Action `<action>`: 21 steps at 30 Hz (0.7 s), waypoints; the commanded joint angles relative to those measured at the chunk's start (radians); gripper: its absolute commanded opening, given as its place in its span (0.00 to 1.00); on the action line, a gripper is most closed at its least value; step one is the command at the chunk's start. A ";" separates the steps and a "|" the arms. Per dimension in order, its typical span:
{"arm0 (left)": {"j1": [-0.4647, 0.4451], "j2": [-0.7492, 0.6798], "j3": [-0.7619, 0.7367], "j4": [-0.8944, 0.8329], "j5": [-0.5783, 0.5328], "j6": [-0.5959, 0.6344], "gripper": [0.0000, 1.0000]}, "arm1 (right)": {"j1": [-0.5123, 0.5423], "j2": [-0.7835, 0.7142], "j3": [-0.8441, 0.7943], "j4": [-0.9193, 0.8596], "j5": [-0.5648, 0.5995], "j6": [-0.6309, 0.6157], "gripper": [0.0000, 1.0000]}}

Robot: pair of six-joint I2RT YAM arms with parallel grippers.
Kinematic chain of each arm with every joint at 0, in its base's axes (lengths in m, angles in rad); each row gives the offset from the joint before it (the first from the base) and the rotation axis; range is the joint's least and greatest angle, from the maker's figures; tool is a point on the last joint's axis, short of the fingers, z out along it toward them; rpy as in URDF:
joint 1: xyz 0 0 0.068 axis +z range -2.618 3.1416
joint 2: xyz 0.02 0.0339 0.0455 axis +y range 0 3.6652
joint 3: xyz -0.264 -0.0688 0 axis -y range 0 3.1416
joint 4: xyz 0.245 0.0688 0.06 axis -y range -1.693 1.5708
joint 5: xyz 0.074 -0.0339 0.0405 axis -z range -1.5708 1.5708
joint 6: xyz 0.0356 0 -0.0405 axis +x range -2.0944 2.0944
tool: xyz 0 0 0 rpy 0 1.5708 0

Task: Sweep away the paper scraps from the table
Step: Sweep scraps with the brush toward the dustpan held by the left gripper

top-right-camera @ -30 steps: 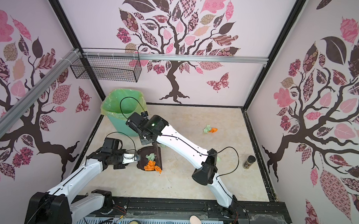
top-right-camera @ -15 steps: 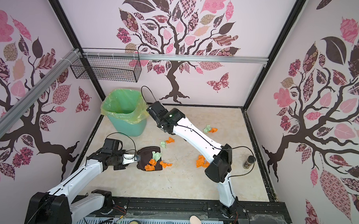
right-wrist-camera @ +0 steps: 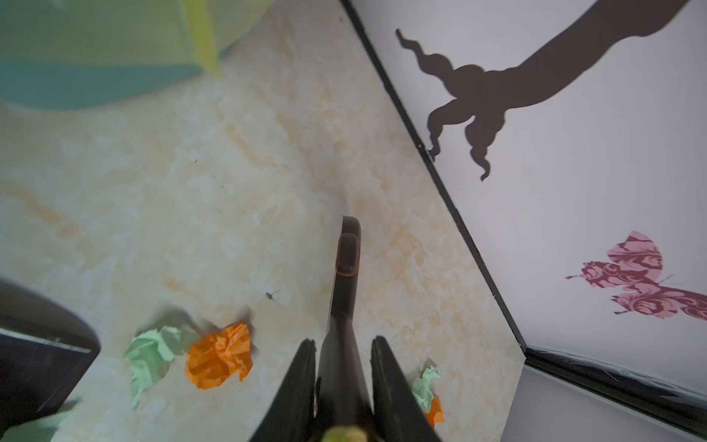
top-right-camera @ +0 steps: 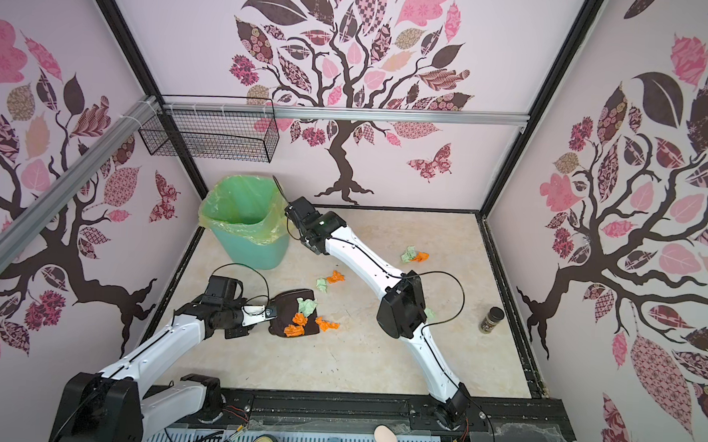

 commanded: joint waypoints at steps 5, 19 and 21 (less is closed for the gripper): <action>-0.002 0.024 0.005 0.014 0.005 -0.012 0.00 | 0.099 -0.017 -0.053 -0.151 -0.105 0.085 0.00; -0.003 0.039 0.021 0.018 0.006 -0.004 0.00 | 0.281 -0.108 0.008 -0.219 -0.125 0.214 0.00; -0.002 0.043 0.025 0.017 0.002 -0.004 0.00 | 0.303 -0.113 0.020 -0.223 -0.125 0.224 0.00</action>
